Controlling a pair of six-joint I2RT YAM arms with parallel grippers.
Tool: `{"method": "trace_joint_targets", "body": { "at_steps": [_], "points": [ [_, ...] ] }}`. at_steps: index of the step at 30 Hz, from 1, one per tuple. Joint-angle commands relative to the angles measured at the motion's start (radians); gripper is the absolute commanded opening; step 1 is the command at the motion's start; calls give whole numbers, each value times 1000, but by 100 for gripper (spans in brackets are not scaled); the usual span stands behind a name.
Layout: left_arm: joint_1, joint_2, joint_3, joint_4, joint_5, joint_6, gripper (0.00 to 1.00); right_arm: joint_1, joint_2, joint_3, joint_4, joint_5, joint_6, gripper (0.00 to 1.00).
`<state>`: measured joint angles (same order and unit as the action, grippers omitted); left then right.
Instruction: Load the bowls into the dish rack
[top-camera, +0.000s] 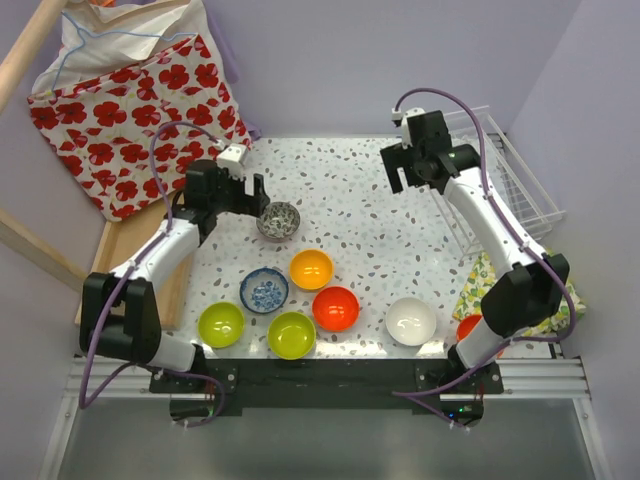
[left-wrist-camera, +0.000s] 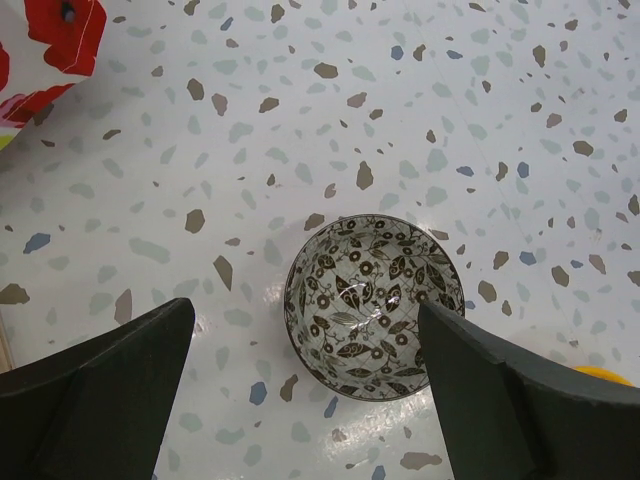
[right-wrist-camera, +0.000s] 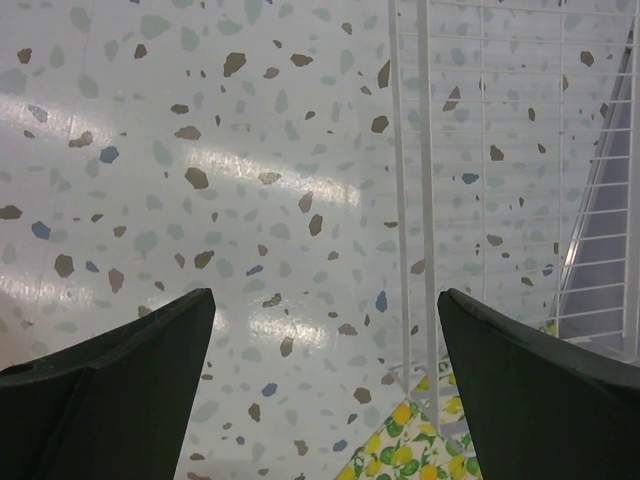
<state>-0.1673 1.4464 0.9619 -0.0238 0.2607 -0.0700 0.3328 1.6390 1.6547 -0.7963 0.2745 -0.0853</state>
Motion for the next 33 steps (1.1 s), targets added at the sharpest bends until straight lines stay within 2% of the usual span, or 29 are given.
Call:
{"method": "trace_joint_targets", "body": {
  "at_steps": [1,2,4,14,17,18,20,29,33],
  "points": [
    [-14,23,61,42,25,-19,99,2,19,76,-21,-72,-34,99],
    [-14,26,66,41,28,-17,99,0,24,85,-41,-102,-115,99],
    [-18,42,83,36,31,-14,99,0,22,97,-67,-155,-165,99],
    [-24,55,97,-14,54,30,99,-96,188,240,-133,-176,-177,98],
    [-24,39,81,-25,61,64,99,-129,271,325,-185,-216,-203,94],
    [-24,28,74,-24,60,65,99,-132,295,382,-237,-218,-214,88],
    [-24,20,52,-24,57,65,99,-135,381,442,-290,-221,-225,82],
    [-24,-6,9,-36,78,91,99,-211,550,589,-288,-172,-231,73],
    [-24,12,20,-39,78,98,99,-238,604,657,-288,-163,-244,72]
  ]
}}
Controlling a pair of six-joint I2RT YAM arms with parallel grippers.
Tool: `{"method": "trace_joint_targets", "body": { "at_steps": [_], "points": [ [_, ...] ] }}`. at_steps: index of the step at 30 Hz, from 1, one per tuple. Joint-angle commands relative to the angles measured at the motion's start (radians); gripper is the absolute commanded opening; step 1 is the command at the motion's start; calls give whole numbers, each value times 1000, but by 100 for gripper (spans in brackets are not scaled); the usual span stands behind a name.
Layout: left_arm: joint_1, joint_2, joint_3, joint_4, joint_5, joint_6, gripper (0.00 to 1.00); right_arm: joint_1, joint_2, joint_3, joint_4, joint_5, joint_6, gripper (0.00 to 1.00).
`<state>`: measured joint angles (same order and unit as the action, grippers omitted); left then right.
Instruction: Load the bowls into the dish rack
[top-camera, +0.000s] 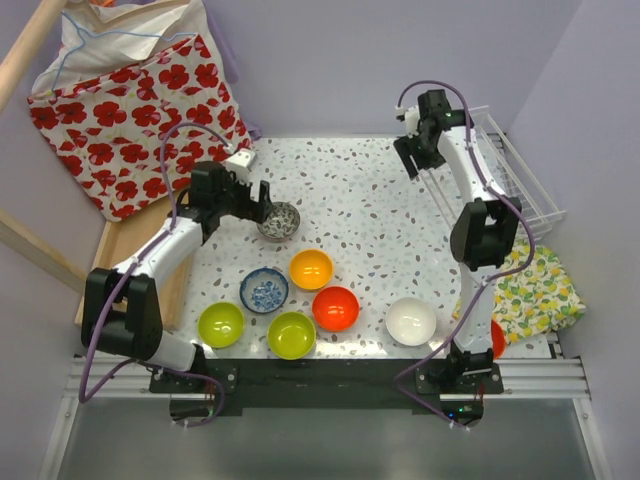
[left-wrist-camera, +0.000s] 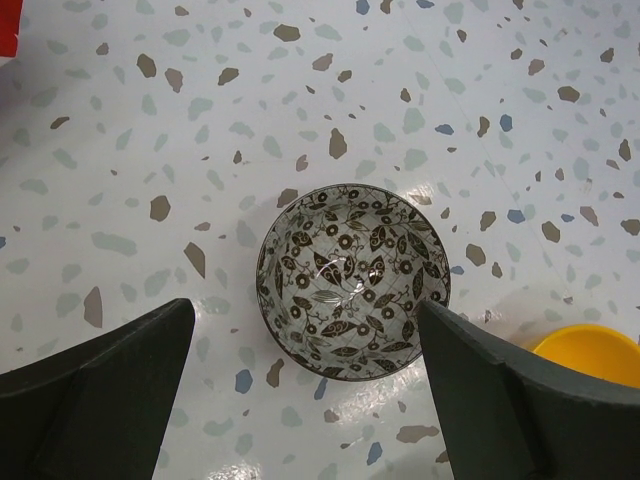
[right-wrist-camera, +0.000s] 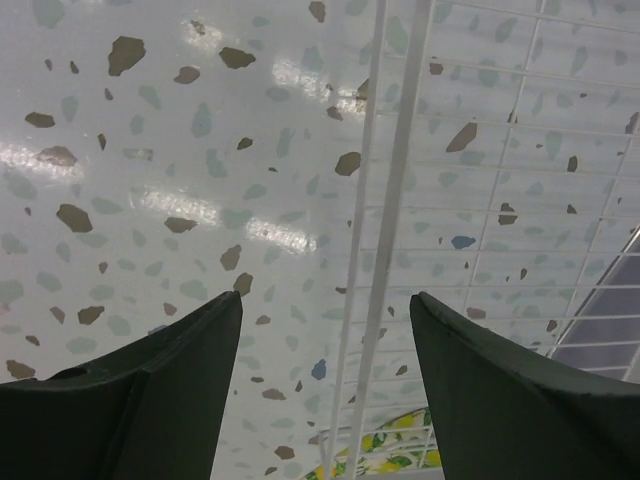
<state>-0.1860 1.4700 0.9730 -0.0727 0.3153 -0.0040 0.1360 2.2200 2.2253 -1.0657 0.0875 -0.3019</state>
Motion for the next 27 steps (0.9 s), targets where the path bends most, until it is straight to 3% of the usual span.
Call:
{"method": "trace_joint_targets", "body": {
  "at_steps": [1,5,10,15,20,27],
  "points": [
    [-7,-7,10,10,25,32,99,-44,27,86,-14,29,-38,72],
    [-6,16,29,10,27,32,99,-55,52,80,-17,20,-60,66],
    [-6,42,50,4,28,38,99,-58,64,71,-17,8,-69,48],
    [-7,55,49,7,28,33,99,-56,70,48,-22,8,-65,44],
    [-7,55,44,11,33,30,99,-59,73,43,-28,-6,-57,23],
    [-7,53,32,21,34,29,99,-59,76,40,-43,-2,-52,3]
  ]
}}
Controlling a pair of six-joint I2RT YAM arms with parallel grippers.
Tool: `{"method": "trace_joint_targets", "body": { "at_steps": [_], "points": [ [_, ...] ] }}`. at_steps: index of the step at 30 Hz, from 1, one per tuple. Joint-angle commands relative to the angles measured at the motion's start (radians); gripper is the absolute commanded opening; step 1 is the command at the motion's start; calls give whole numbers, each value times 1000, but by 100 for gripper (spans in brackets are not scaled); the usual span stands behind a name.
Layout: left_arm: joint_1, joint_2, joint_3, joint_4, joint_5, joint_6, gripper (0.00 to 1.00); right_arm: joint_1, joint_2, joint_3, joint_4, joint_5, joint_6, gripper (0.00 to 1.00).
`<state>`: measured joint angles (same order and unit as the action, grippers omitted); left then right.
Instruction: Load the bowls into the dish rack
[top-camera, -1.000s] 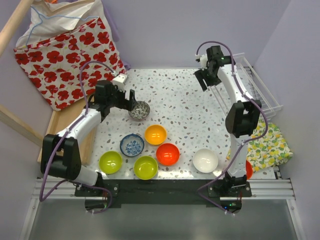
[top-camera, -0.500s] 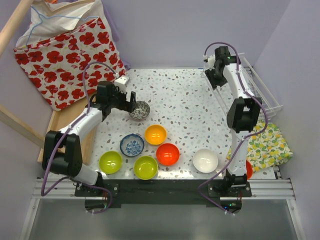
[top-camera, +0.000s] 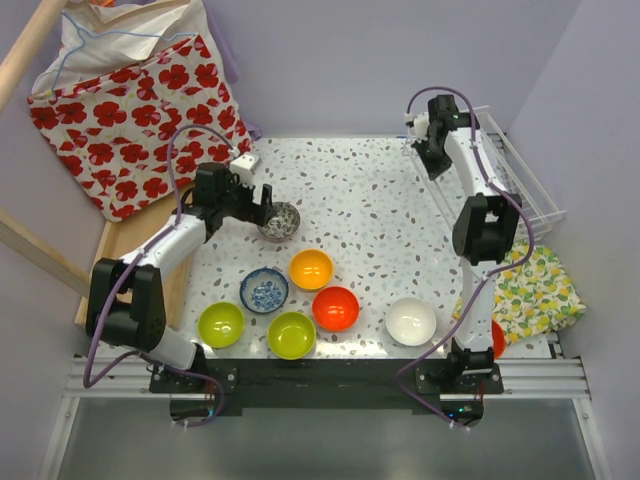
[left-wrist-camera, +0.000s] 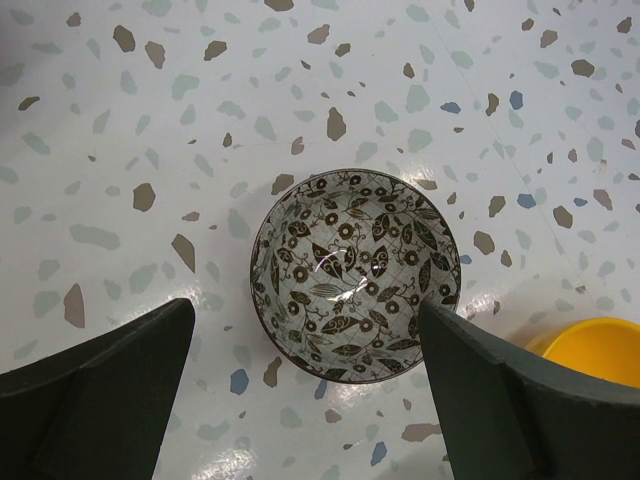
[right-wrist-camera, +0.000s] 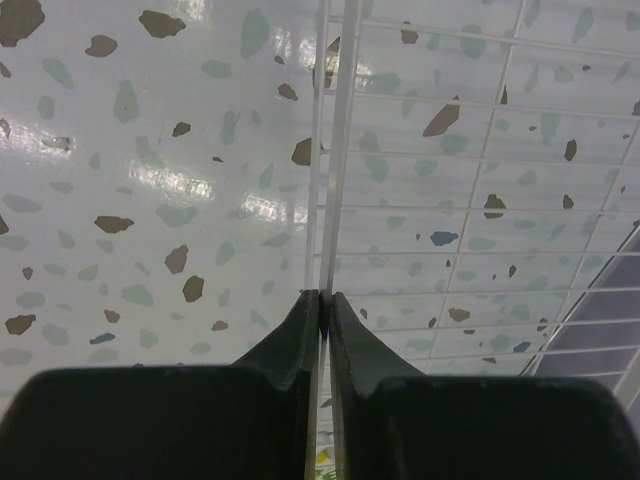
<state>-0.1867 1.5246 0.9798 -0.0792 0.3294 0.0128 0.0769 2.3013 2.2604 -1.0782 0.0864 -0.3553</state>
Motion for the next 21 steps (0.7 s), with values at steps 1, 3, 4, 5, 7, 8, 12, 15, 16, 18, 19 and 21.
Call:
{"method": "trace_joint_targets", "body": {
  "at_steps": [1,3,4,5,7,8,12,15,16,18,19,21],
  "points": [
    [-7,-3,22,29,19,12,99,1,-8,5,-31,-1,-1,2],
    [-7,-6,19,35,20,10,99,1,-23,-4,-23,4,-7,0],
    [-7,-7,14,38,22,10,99,1,-32,-10,-16,10,-8,0],
    [-7,-15,10,42,23,7,99,1,-45,-31,18,39,-8,0],
    [-7,-20,2,47,25,4,99,9,-94,-67,69,75,-27,0],
    [-7,-23,-1,50,25,3,99,15,-112,-108,122,120,-39,0],
    [-7,-29,-15,56,31,-2,99,43,-200,-217,227,180,-106,0],
    [-8,-30,-21,64,36,-5,99,66,-244,-265,250,200,-120,0],
    [-10,-30,-23,62,37,-5,99,79,-256,-280,262,211,-125,0],
    [-10,-27,-24,64,39,-5,99,93,-295,-332,300,222,-148,0],
    [-10,-27,-23,64,40,-5,99,109,-305,-341,305,230,-152,0],
    [-11,-27,-23,64,42,-5,99,122,-332,-372,322,234,-166,0]
  ]
}}
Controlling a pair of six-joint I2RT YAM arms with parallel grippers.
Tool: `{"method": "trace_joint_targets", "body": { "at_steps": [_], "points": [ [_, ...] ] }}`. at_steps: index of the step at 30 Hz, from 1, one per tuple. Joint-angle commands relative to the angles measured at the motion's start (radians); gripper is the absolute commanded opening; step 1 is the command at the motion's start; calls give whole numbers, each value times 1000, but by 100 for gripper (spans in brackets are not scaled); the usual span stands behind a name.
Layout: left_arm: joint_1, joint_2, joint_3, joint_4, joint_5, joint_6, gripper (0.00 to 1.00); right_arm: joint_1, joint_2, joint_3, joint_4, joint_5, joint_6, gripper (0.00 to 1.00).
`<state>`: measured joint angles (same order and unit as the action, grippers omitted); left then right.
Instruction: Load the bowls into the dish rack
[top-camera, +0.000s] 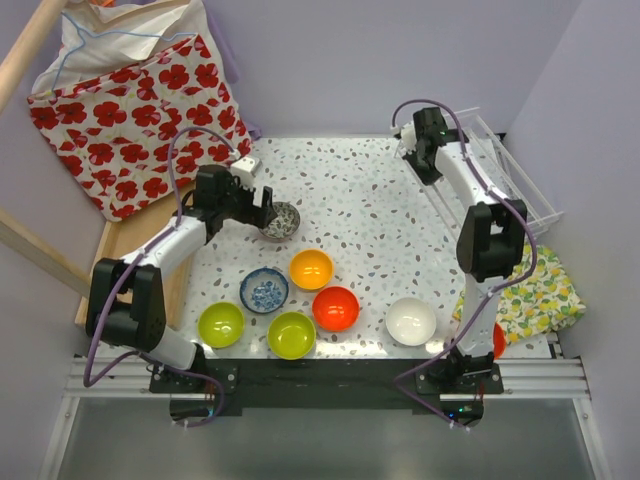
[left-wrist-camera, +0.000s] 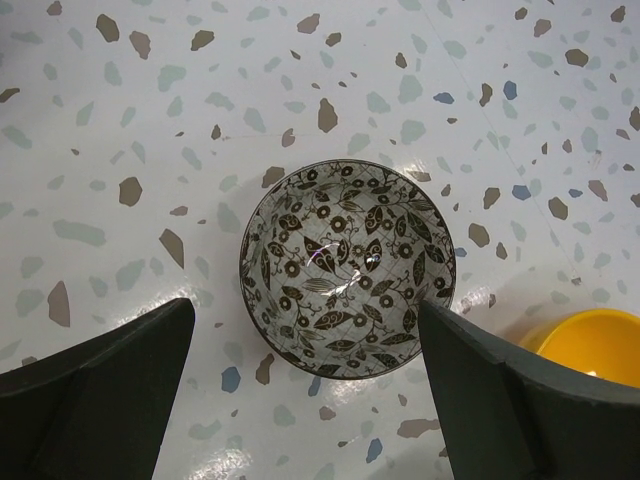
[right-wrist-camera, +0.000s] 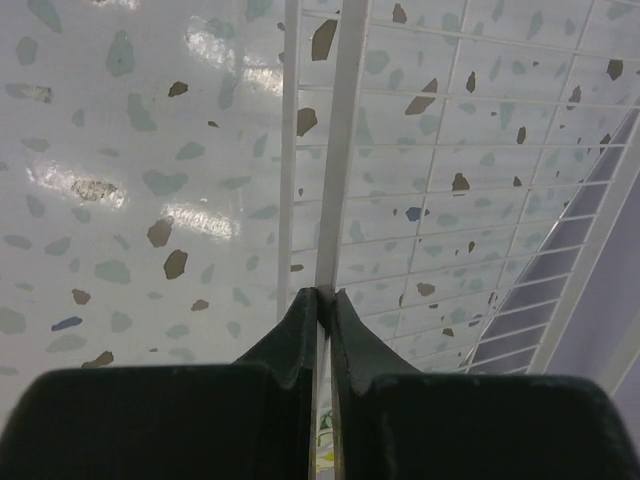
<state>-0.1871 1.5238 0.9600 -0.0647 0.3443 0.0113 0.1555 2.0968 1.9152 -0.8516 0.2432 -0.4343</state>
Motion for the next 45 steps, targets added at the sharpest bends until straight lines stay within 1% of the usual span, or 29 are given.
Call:
{"method": "trace_joint_targets", "body": {
  "at_steps": [1,2,4,5,10,15,20,26,31,33,35,36,37,38,39,40,41,42,43,44,45],
  "points": [
    [-11,-28,-6,48,25,-4,99,62,-138,-37,103,93,-95,0],
    [-12,-28,-7,80,27,-4,99,71,-164,-73,141,106,-106,0],
    [-12,-30,-13,85,27,-5,99,99,-179,-105,166,129,-136,0],
    [-12,-33,-15,89,25,-29,99,107,-185,-111,181,140,-145,0],
    [-14,-42,-38,103,25,-31,99,154,-205,-145,213,192,-216,0],
    [-14,-50,-59,120,27,-37,99,196,-213,-151,244,286,-288,0],
    [-14,-47,-67,137,33,-45,99,223,-216,-137,230,338,-325,0],
    [-14,-34,-76,148,35,-53,99,265,-268,-209,324,442,-452,0],
    [-14,-34,-109,189,41,-74,99,294,-284,-237,350,510,-538,0],
    [-14,-33,-110,183,39,-74,99,302,-285,-232,336,518,-547,0],
    [-14,-39,-116,190,35,-74,99,306,-271,-190,277,502,-502,0],
    [-14,-42,-118,190,33,-74,99,300,-242,-164,243,498,-470,0],
    [-14,-48,-119,187,35,-73,99,290,-218,-84,170,492,-427,1],
    [-14,-50,-118,184,36,-71,99,277,-192,-23,113,472,-318,6],
    [-14,-53,-119,181,39,-70,99,239,-163,54,36,396,-258,15],
    [-14,-56,-116,177,50,-65,99,218,-91,211,-98,349,-197,31],
    [-14,-57,-116,175,61,-62,100,195,-57,291,-166,293,-97,41],
    [-14,-57,-115,175,73,-60,100,153,-19,364,-231,168,-62,48],
    [-14,-57,-112,174,103,-57,100,138,24,455,-310,128,-38,53],
    [-18,-56,-103,172,117,-56,100,124,43,478,-334,104,-9,62],
    [-20,-53,-95,169,139,-54,100,106,48,479,-351,25,-9,66]
  ]
}}
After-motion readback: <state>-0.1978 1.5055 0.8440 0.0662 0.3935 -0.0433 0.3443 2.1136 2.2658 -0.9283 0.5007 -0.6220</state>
